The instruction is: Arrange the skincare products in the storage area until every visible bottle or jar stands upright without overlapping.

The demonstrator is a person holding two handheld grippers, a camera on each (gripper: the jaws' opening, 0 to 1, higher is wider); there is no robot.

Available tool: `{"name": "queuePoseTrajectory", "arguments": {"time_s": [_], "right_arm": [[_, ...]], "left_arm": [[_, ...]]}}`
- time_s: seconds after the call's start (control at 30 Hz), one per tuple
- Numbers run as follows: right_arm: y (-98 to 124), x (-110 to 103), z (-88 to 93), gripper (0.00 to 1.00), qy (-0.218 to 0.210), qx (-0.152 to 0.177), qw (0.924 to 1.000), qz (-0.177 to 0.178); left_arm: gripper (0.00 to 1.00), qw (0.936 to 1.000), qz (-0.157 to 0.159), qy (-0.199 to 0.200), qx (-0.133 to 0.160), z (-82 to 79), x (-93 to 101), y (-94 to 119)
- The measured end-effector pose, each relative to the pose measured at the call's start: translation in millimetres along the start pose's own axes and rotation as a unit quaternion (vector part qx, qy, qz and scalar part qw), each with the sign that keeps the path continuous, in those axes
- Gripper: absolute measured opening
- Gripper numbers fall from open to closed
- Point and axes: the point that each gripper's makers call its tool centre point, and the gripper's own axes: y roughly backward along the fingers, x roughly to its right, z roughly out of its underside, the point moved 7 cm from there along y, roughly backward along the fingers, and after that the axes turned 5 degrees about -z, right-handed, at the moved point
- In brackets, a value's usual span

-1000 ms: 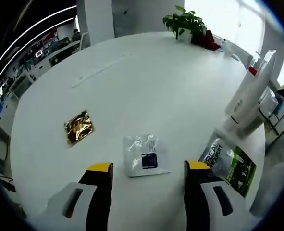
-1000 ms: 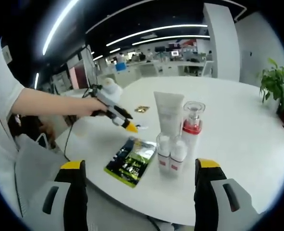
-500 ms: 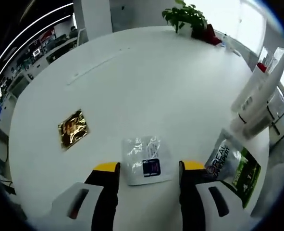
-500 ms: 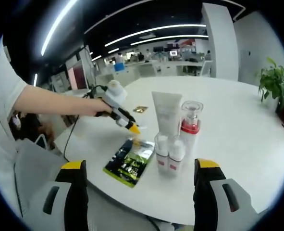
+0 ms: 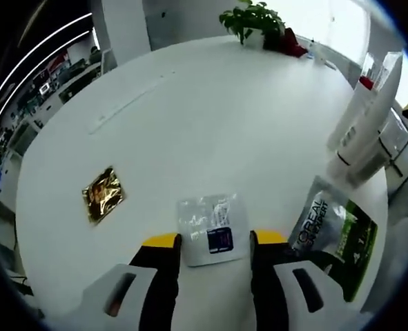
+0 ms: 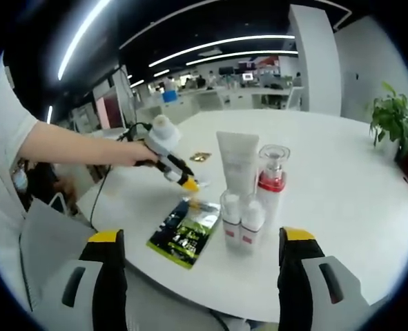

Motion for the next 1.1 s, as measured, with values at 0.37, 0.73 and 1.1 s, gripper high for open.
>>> {"name": "queuePoseTrajectory", "arguments": {"time_s": [0.37, 0.73, 1.1], "right_arm": [[-0.9, -3.2, -0.4, 0.91, 0.004, 0.002, 1.0000, -0.007], [-2.5, -10.4, -4.1, 0.85, 0.016, 0.006, 0.9994, -0.029], [-7.7, -24.8, -6.6, 0.80, 0.027, -0.005, 0.9972, -0.070]], "left_arm": [[0.44, 0.9976, 0.017, -0.061, 0.029, -8.5, 7.2, 33.2], [0.44, 0.9918, 0.044, -0.103, 0.060, -7.3, 29.6, 71.7], [0.43, 0.9861, 0.066, -0.120, 0.094, -2.5, 58.9, 119.2]]}}
